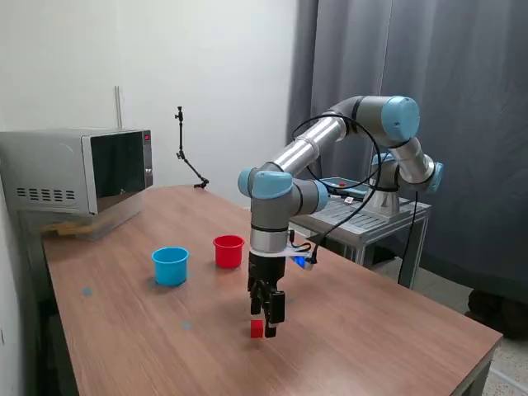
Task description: Place red objects in the red bin, and blue objects in the blue bin.
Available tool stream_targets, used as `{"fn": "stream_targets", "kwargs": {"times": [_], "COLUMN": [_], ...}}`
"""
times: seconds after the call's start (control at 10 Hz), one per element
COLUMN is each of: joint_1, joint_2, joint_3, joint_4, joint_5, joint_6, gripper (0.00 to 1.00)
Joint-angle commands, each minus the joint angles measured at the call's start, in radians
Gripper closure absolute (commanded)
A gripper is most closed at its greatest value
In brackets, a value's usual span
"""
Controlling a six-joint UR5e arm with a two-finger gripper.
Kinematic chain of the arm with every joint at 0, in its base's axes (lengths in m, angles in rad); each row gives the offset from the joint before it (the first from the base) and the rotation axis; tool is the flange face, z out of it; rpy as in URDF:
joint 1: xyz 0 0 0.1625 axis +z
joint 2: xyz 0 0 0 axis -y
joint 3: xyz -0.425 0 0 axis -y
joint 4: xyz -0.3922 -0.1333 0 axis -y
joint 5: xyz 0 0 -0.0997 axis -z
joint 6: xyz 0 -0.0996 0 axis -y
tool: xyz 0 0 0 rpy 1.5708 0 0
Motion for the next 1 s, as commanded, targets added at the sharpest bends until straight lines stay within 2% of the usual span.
{"fn": "stream_targets", "kwargs": {"times": [0.0,0.9], "joint_1": [0.001,-0.001], "joint_2": [0.0,0.0], "joint_3": [-0.002,-0.009], "joint_4": [0.006,0.03], "joint_5": [-0.002,-0.016], "joint_6": [0.004,0.004], "gripper": [0.0,0.0]}}
